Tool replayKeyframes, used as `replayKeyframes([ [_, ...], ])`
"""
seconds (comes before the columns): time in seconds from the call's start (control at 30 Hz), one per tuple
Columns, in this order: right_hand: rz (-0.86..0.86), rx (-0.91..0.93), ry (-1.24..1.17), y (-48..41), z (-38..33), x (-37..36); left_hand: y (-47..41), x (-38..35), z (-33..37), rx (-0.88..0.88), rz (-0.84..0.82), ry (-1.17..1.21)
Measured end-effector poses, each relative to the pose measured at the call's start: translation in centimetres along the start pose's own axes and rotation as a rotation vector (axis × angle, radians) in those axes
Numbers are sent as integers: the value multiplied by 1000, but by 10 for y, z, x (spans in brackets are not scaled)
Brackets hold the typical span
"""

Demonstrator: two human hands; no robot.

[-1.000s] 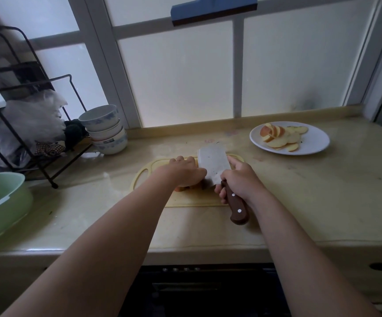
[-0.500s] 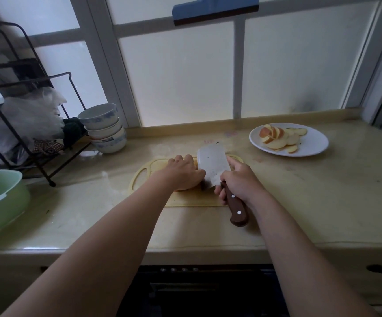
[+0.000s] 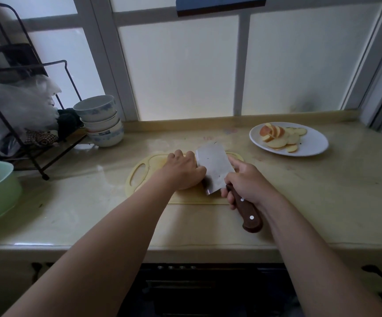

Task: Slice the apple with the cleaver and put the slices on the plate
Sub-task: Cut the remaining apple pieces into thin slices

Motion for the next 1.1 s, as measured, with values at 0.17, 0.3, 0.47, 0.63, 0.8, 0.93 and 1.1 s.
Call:
replayKeyframes([
  [0.17,9,-14,-6,-8,0,-1,-6,-2,-5,-2,24,-2],
  [0.3,16,-34,5,-17,1,-5,-11,-4,-7,28,34,-25],
  [0.47,17,-72,28,-28,4,-9,-11,-6,-8,80,18,-23],
  [0.63,1,-47,120,-33,-5,-23,-4,4,-6,67,122,-10],
  [0.8,-2,-61,149,-39,-4,-30,-15,-4,-10,61,37,4],
  [0.93,-16,-62,176,-39,-2,-31,-12,-4,-10,68,22,33],
  [1.1,-6,-36,110,-29,-4,-29,-7,-2,-12,76,-36,50],
])
Point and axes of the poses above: each hand's wrist, its own y-axis away from the middle knuckle, its own x-axis out of the back of the hand, z = x × y, the point moved 9 cm from there along -y, towards the middle knuckle, and after that the axes turned 7 degrees about -z, right-handed, at the moved point
